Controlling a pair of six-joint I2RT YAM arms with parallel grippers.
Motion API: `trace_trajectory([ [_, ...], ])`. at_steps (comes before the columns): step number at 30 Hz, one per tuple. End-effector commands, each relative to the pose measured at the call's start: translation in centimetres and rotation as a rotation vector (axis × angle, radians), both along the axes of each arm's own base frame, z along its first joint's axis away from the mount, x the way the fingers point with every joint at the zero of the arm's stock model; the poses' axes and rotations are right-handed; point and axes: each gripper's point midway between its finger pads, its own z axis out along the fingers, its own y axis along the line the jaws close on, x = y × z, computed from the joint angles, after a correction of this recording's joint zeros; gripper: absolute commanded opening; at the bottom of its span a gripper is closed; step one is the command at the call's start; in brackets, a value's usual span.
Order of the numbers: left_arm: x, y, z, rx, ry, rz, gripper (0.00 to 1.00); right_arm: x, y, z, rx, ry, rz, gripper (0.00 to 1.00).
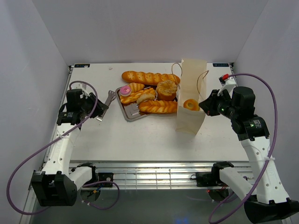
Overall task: Place the fake bread into the paper bag
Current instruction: Pick up the clamp at the center of the board, then pick up the fake bread from the plate.
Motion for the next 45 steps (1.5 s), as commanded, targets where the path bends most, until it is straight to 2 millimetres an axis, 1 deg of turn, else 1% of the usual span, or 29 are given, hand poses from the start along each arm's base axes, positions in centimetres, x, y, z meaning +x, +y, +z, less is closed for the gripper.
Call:
trace_trajectory([
  [1,0.9,-0.6,2.1,-0.084,-0.055,-0.059,0.41,-0.6,-0.3,-0.5,-0.023,0.035,-0.005,0.08],
  [3,1.5,-0.6,2.4,-0.109,-0.067,-0.062,0.41,-0.6,-0.3,-0.4,-0.022,0.033,-0.004,0.08],
  [7,2.5,-0.3,1.6,-0.116,-0.058,-0.047,0.42,-0.6,-0.4,-0.4,-0.023,0.033,-0.009,0.08],
  [11,3.1,-0.2,0.6,-0.126,-0.049,-0.045,0.44,-0.6,-0.5,-0.6,-0.032,0.037,-0.011,0.08],
  [14,3.6,-0.1,0.3,-0.134,-0.058,-0.040,0.46,-0.6,-0.5,-0.6,-0.033,0.037,-0.013,0.08],
  [18,4.1,0.1,0.0,-0.149,-0.054,-0.031,0.45,-0.6,-0.5,-0.4,-0.031,0.036,-0.010,0.08],
  [21,4.5,0.8,0.0,-0.179,-0.059,-0.018,0.45,-0.6,-0.5,-0.4,-0.034,0.036,-0.013,0.08],
  [23,4.7,1.6,-0.3,-0.193,-0.051,-0.008,0.45,-0.6,-0.6,-0.3,-0.037,0.035,-0.016,0.08],
  [24,4.8,2.4,-0.6,-0.199,-0.047,0.011,0.44,-0.6,-0.6,-0.3,-0.037,0.033,-0.016,0.08],
  [27,4.8,3.2,-0.6,-0.220,-0.059,0.016,0.41,-0.6,-0.6,-0.3,-0.036,0.034,-0.014,0.08],
  [28,4.8,3.3,-1.1,-0.225,-0.050,0.018,0.39,-0.5,-0.5,-0.5,-0.036,0.038,-0.013,0.08],
  [30,4.9,3.2,-1.3,-0.236,-0.048,0.006,0.39,-0.5,-0.4,-0.4,-0.029,0.036,-0.009,0.08],
  [31,5.0,3.1,-1.9,-0.247,-0.035,0.000,0.40,-0.4,-0.4,-0.5,-0.029,0.040,-0.008,0.08],
  [32,5.0,2.6,-1.8,-0.267,-0.042,-0.027,0.40,-0.3,-0.3,-0.4,-0.026,0.040,-0.008,0.08],
  [35,5.3,2.4,-2.4,-0.287,-0.034,-0.042,0.41,-0.3,-0.3,-0.4,-0.025,0.040,-0.007,0.08],
  [45,5.6,2.2,-3.5,-0.303,-0.026,-0.060,0.45,-0.2,-0.3,-0.5,-0.024,0.043,-0.009,0.08],
])
